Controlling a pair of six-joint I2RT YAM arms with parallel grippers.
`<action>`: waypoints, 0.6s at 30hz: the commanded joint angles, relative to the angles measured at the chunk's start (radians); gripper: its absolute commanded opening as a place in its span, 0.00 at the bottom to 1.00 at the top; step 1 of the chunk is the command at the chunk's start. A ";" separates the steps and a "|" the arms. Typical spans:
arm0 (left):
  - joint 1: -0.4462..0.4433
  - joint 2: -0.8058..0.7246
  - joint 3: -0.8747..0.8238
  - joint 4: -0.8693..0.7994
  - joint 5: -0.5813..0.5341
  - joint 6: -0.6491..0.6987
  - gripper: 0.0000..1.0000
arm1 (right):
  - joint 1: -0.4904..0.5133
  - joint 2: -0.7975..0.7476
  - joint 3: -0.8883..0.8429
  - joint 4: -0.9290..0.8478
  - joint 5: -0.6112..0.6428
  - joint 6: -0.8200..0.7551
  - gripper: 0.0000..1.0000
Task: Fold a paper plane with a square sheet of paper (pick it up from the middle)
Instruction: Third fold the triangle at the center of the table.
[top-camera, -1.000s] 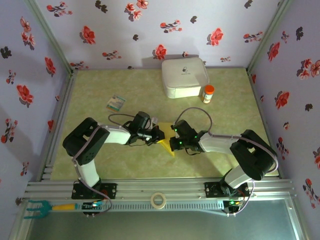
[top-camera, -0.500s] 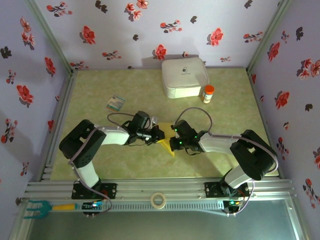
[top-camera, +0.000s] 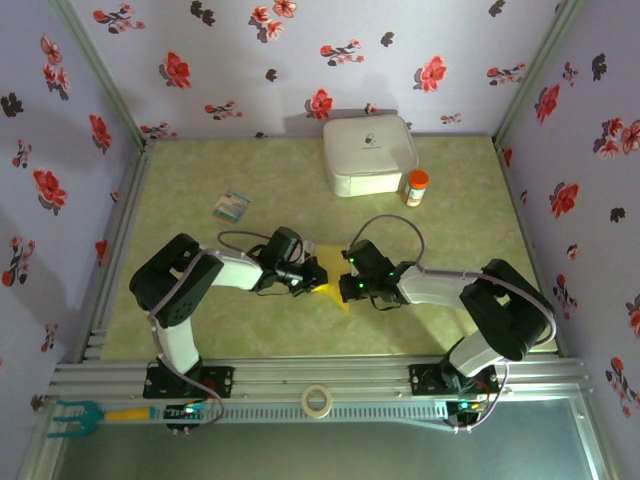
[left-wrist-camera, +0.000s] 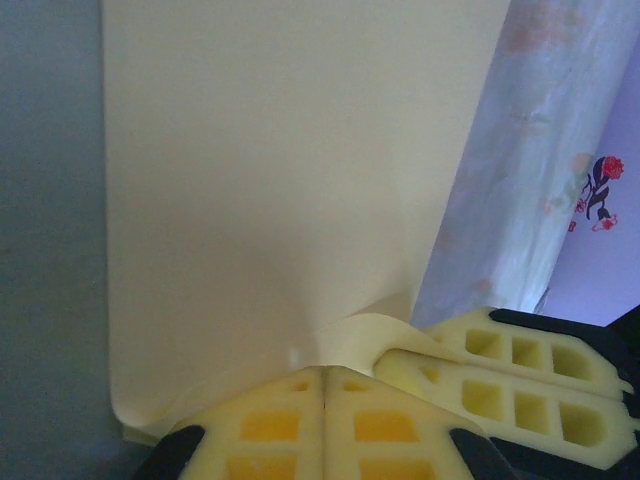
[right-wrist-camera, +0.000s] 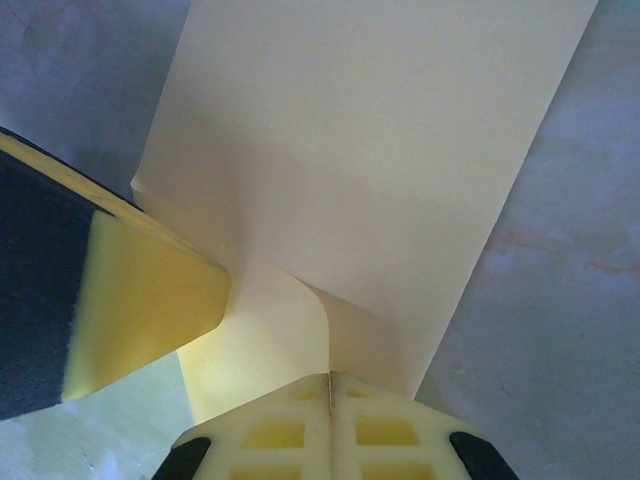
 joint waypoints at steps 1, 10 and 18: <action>-0.008 0.021 0.007 -0.038 -0.012 0.005 0.00 | -0.008 0.020 -0.005 -0.039 0.034 0.012 0.02; -0.007 0.028 0.029 -0.101 -0.027 0.026 0.00 | -0.009 -0.004 0.030 -0.061 0.024 0.038 0.16; -0.006 0.031 0.031 -0.103 -0.029 0.029 0.00 | -0.050 -0.168 0.049 -0.149 0.024 0.148 0.48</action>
